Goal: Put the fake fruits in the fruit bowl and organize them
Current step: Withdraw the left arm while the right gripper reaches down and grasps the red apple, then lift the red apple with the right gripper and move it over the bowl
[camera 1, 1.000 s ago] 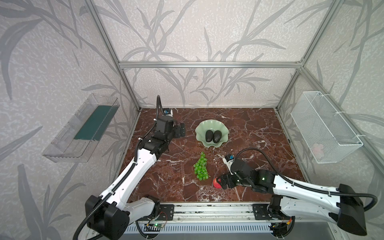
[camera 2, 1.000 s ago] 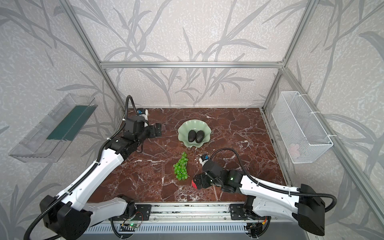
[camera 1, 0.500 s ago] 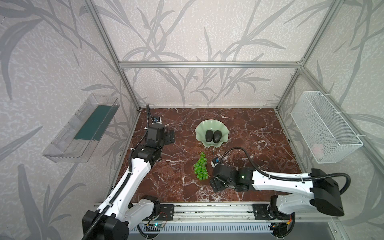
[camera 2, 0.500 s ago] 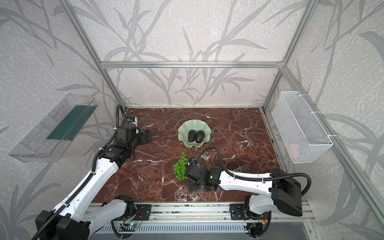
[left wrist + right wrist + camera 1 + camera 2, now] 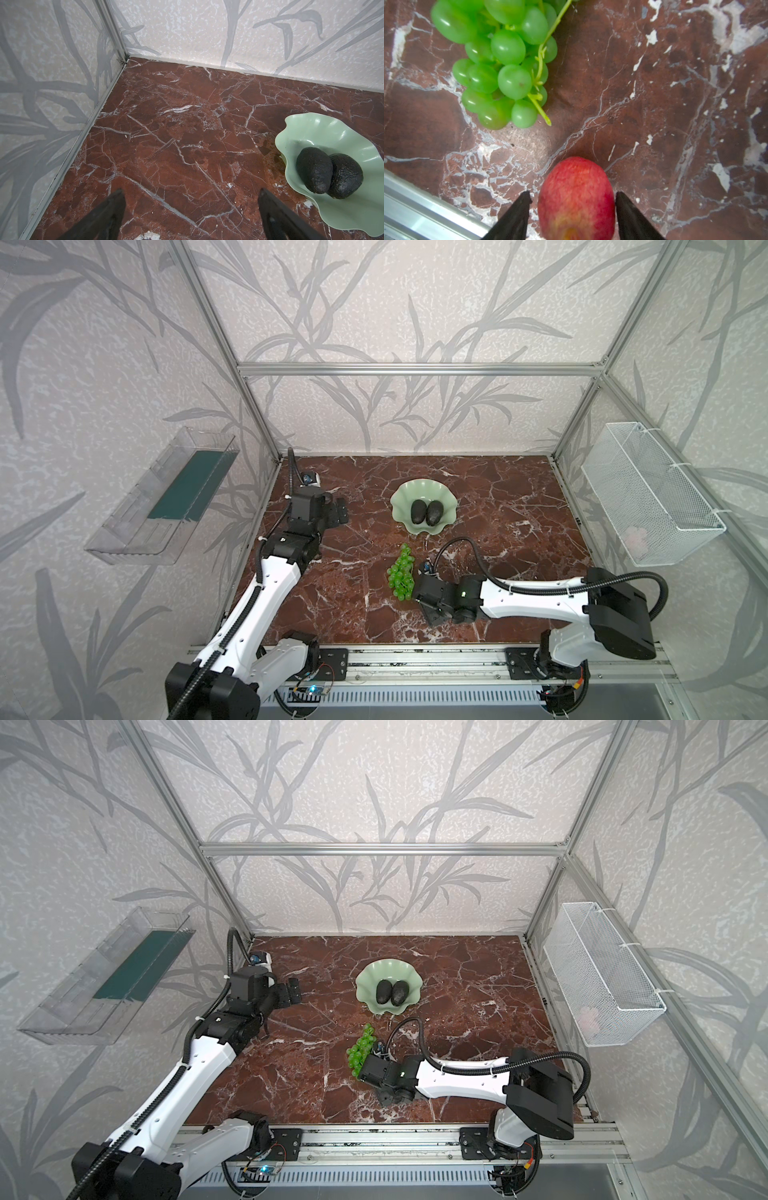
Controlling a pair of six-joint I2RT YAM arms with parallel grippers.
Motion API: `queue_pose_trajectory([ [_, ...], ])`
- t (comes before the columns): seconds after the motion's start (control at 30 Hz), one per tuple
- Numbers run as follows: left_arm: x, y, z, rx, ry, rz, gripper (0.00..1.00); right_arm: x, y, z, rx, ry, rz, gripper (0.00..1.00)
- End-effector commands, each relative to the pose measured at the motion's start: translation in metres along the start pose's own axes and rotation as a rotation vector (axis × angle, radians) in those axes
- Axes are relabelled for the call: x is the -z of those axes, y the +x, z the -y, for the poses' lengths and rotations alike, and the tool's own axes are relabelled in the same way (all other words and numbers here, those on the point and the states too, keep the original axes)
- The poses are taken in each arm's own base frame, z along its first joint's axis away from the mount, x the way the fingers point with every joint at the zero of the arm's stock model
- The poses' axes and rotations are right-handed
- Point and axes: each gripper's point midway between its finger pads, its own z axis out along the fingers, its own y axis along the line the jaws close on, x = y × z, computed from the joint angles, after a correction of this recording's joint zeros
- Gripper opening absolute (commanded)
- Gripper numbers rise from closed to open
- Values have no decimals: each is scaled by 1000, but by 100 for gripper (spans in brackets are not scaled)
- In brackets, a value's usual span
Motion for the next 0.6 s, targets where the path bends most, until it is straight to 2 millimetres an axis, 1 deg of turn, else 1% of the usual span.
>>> queue_pose_trajectory([
  [0.0,1,-1,-2,21,6,10,100,0,1,8,5,46,16,57],
  [0.03,1,-1,-2,23,6,10,100,0,1,8,7,47,17,54],
  [0.07,1,-1,-3,26,5,9,100,0,0,9,7,49,17,54],
  [0.23,-1,0,-5,36,3,2,100,-4,7,9,12,47,-5,53],
  [0.37,-3,0,-6,43,4,-3,100,-5,6,10,7,50,1,44],
  [0.4,-2,0,-6,45,4,-3,100,-2,4,10,6,49,8,41],
  [0.47,-3,1,-6,47,4,-4,100,7,-3,11,4,54,30,40],
  [0.57,-3,2,-6,49,6,-8,100,30,-19,16,16,77,75,40],
])
